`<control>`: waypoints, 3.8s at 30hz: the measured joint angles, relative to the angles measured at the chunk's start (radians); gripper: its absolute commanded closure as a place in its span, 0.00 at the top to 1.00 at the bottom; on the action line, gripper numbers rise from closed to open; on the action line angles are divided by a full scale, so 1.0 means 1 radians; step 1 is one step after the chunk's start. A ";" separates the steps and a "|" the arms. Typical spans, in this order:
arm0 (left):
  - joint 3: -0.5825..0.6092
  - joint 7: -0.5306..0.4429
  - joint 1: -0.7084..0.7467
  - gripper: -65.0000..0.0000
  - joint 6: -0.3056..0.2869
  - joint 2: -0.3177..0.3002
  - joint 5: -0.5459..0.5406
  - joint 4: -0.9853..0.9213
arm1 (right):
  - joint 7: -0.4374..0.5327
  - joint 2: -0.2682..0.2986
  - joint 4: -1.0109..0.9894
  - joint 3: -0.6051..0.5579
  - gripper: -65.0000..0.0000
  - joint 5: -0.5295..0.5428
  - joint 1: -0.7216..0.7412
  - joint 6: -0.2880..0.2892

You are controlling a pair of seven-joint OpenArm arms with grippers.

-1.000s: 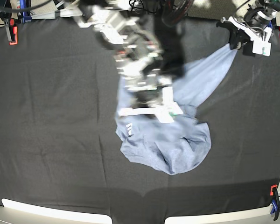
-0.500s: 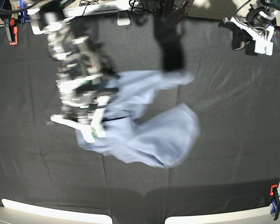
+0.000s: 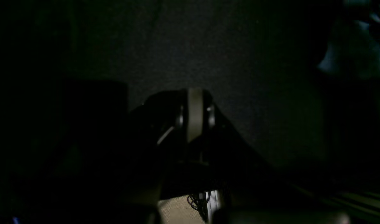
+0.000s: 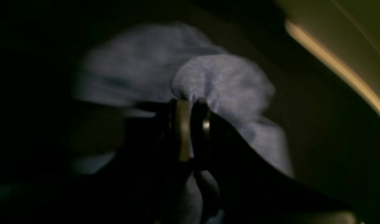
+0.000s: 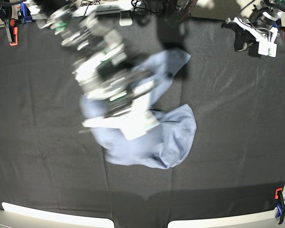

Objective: Layout the t-shirt on the table in an organized manner, then fold the t-shirt properly
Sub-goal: 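Release the shirt with the right gripper and regrasp a fold of the shirt, then pull the grasped shirt fold with the right gripper to spread the shirt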

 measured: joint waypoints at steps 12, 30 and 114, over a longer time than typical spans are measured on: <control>0.000 0.000 0.000 0.00 0.000 0.002 0.000 0.000 | -0.006 -0.220 -0.048 -0.178 0.13 0.000 -0.003 0.002; 0.000 0.000 -0.031 0.16 -0.026 0.000 -0.025 0.000 | -0.051 -0.226 -0.038 0.129 0.42 0.129 -0.018 0.200; 0.001 0.027 -0.078 0.20 -0.071 0.008 -0.076 0.000 | -0.152 0.354 0.090 0.805 0.00 0.660 -0.241 0.711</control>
